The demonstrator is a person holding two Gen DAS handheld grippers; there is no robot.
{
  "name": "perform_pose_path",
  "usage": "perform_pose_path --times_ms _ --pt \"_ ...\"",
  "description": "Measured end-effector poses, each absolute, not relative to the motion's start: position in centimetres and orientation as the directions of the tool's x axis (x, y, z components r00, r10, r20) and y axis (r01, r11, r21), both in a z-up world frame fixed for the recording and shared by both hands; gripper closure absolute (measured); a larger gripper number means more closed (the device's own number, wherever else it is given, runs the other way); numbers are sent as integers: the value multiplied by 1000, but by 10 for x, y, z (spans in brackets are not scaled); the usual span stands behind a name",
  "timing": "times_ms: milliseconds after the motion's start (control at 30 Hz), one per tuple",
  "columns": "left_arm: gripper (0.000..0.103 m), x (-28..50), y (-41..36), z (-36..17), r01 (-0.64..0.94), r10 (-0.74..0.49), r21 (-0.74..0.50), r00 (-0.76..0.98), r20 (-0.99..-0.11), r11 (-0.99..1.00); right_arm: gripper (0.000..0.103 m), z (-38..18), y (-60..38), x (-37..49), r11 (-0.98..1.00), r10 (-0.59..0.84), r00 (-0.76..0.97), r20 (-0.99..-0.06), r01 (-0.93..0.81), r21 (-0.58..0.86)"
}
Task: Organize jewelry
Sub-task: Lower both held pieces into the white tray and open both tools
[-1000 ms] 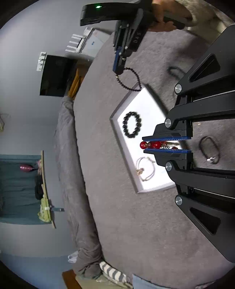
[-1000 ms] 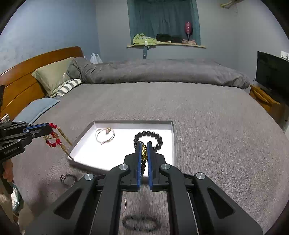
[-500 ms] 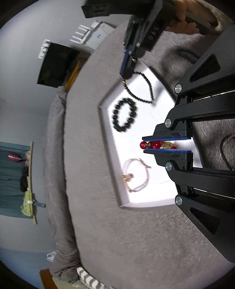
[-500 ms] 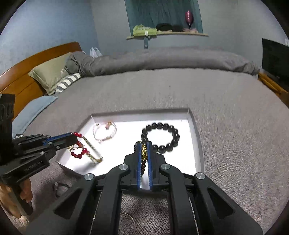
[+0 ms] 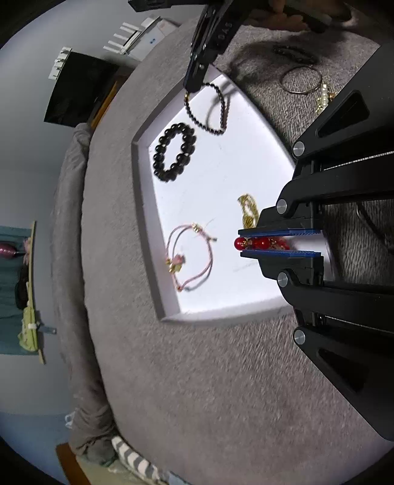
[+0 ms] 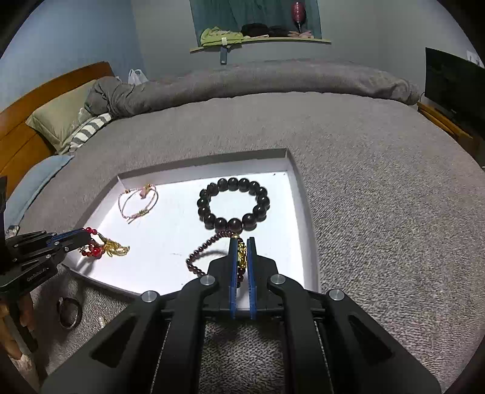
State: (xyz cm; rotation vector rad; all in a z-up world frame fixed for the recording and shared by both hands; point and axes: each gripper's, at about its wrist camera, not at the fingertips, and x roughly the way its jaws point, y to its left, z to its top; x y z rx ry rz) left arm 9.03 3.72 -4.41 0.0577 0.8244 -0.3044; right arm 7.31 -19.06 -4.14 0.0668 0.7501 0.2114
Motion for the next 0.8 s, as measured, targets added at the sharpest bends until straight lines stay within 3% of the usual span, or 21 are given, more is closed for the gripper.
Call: perform_pose_path --times_ms 500,800 --pt "95 94 42 -54 267 -234 -77 627 -743 960 97 -50 -178 70 979 197 709 -677 -185 91" --pt "88 95 39 -56 267 -225 -66 623 -749 961 96 -50 -178 70 978 196 713 -673 -187 87"
